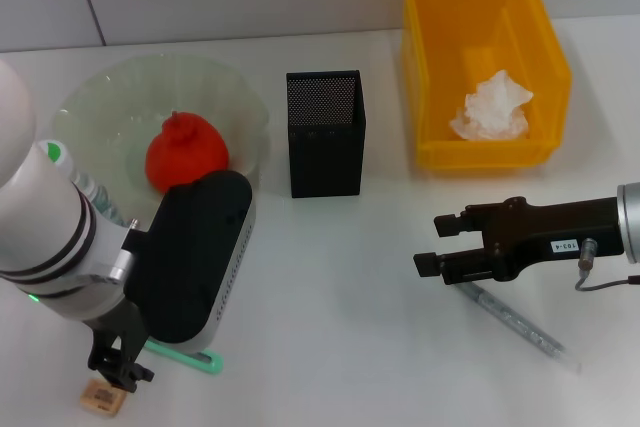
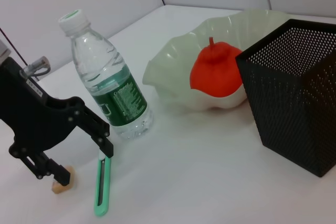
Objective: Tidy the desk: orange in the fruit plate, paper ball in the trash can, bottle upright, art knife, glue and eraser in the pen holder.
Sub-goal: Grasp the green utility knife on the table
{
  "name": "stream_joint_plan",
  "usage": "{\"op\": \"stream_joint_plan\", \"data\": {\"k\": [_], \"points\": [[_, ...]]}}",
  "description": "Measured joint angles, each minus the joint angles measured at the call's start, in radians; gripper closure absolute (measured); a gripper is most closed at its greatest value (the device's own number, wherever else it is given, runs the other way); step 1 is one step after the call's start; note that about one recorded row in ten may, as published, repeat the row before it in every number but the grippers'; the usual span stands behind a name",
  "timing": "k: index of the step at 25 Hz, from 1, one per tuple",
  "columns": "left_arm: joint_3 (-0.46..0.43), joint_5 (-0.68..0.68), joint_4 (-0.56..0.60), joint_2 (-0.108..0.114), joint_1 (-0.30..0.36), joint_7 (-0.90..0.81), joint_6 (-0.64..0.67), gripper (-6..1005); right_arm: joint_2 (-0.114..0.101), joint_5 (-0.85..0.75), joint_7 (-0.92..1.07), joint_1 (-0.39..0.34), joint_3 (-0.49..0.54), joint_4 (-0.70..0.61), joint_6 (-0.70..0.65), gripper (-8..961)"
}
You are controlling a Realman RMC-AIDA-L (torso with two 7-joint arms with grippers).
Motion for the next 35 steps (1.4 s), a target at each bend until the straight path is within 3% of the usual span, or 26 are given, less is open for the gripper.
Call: {"op": "stream_joint_plan", "data": {"k": [4,35], "points": [[0.001,0.001,-0.003,0.000,-0.001,0.001,-0.007,243,0.000,0.000,0.000,0.000,0.000,0.000,0.000,187],[0.024,0.030,-0.125,-0.001,-0.039,0.000,-0.081,249,0.000,-0.005,-0.003,-0.001,0.002,0.014,-0.011,186]]}}
